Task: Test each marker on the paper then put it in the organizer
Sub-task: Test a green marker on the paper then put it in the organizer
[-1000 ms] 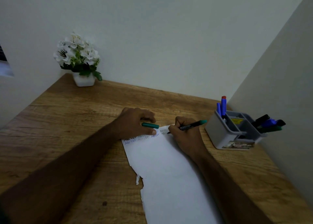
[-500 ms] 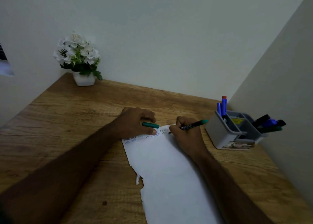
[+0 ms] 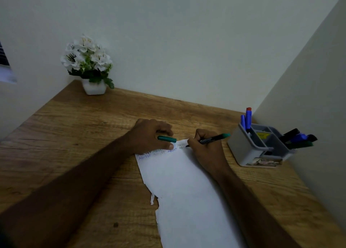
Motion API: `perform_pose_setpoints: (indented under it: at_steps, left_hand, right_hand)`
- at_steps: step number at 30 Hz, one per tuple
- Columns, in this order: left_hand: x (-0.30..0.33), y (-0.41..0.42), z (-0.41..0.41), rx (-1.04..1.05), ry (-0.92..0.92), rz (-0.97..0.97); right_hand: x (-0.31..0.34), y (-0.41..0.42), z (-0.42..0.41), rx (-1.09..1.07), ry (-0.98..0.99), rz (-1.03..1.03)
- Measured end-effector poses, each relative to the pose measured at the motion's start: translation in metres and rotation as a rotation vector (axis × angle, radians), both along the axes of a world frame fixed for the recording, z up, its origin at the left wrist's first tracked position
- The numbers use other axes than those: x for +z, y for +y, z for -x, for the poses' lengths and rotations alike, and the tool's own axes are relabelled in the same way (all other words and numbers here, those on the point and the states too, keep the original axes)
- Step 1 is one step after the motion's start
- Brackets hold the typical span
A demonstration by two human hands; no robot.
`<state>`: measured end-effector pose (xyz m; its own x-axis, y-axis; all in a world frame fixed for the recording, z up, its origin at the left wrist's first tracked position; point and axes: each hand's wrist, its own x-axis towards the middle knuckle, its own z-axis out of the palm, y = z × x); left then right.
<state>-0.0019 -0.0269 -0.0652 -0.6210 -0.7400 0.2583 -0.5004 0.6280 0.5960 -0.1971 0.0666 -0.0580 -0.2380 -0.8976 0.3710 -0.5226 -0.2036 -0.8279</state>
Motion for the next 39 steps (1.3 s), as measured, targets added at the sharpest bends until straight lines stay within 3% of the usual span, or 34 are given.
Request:
perform_pose_setpoints:
  at_steps: [39]
  left_hand:
    - [0.0024, 0.0031, -0.0002, 0.003, 0.002, -0.010]
  right_hand:
    - [0.0021, 0.0009, -0.0002, -0.037, -0.058, -0.039]
